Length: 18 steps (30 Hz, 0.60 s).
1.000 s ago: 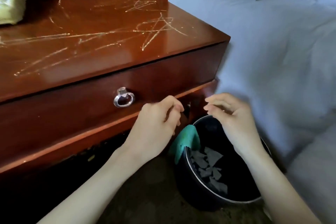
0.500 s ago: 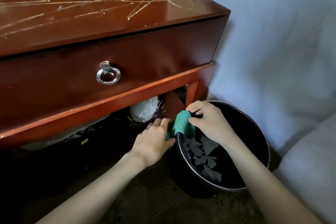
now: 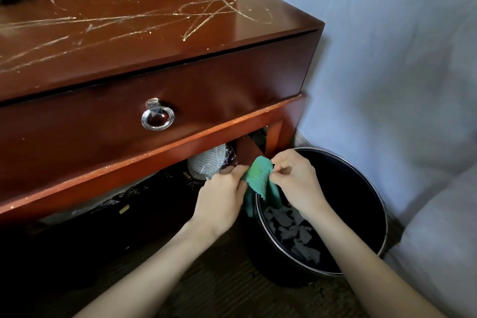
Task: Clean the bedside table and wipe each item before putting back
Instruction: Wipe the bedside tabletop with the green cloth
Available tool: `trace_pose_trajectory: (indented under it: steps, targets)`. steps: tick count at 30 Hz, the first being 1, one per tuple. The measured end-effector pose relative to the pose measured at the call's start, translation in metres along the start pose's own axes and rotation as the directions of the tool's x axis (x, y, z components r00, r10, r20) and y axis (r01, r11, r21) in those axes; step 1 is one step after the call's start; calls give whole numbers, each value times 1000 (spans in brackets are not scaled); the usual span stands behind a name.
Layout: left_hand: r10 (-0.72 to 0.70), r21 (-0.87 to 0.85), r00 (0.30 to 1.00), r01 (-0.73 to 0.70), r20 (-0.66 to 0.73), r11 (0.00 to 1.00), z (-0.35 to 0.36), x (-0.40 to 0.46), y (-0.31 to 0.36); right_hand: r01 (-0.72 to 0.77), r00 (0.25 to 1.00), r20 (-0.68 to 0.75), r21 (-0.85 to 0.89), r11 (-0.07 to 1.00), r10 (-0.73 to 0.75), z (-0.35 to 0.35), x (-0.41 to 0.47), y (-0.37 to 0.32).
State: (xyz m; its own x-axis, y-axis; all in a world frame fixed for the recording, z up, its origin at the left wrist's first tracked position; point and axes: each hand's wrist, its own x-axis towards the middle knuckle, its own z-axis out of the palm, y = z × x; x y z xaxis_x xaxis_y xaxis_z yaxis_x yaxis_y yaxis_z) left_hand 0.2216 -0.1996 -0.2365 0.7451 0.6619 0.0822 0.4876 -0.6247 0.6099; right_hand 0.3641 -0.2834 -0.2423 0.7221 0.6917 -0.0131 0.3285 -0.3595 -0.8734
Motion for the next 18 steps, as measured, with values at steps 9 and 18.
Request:
trace_pose_trajectory:
  steps: [9,18]
  targets:
    - [124,-404,985,-161,-116,900,-71,10,52,97,975,163,300,949,-151,-46,-9,-74]
    - [161,-585,971,-236,-178,776,-184,25,97,206,933,211,350,914,-291,-86,1,-185]
